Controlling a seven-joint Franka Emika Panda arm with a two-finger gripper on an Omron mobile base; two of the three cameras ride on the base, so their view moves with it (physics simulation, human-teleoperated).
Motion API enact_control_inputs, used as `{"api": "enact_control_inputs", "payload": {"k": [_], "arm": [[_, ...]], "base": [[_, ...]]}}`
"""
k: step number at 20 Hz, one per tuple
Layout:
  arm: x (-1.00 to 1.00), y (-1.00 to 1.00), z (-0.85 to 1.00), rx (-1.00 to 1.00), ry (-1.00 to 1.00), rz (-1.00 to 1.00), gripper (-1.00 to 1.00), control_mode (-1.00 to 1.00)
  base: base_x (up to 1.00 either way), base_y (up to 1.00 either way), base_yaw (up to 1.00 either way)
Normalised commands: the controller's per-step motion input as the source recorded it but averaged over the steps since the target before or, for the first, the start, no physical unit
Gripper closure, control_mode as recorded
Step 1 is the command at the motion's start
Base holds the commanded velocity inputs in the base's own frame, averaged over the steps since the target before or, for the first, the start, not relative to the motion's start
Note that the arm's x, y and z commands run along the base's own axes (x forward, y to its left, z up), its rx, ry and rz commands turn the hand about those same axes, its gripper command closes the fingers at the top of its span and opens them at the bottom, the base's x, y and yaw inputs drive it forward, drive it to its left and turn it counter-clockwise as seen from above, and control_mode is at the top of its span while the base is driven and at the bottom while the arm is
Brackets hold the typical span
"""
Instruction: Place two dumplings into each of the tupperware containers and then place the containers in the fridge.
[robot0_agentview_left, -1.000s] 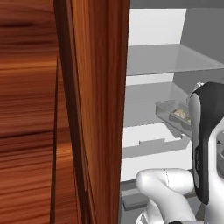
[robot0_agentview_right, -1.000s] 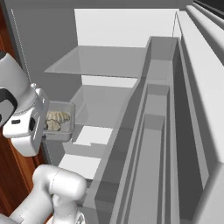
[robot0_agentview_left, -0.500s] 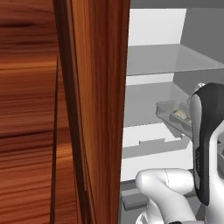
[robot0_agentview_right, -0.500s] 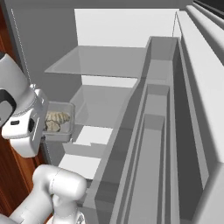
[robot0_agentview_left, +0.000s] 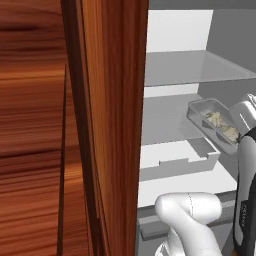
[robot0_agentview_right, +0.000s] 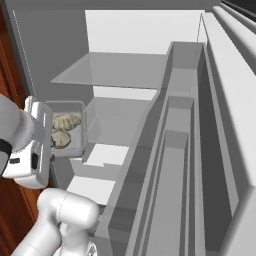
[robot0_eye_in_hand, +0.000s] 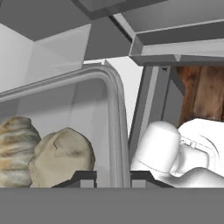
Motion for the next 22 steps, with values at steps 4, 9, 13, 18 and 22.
{"api": "enact_control_inputs", "payload": {"k": [4, 9, 13, 18, 22], "arm": [[-0.01, -0.13, 0.51, -0.01, -0.24, 0.00, 1.00, -1.00], [0.16, -0.10, 0.87, -0.01, -0.04, -0.01, 1.00, -1.00], [0.37, 0.01, 0.87, -0.03, 0.00, -0.02, 1.00, -1.00], [0.62, 0.16, 0.16, -0.01, -0.02, 0.07, 1.00, -1.00], [0.67, 0.01, -0.14, 0.00, -0.14, 0.22, 1.00, -1.00]], "base": [[0.00, 0.00, 0.00], [0.00, 0.00, 0.00], [0.00, 0.00, 0.00], [0.00, 0.00, 0.00], [0.00, 0.00, 0.00]]}}
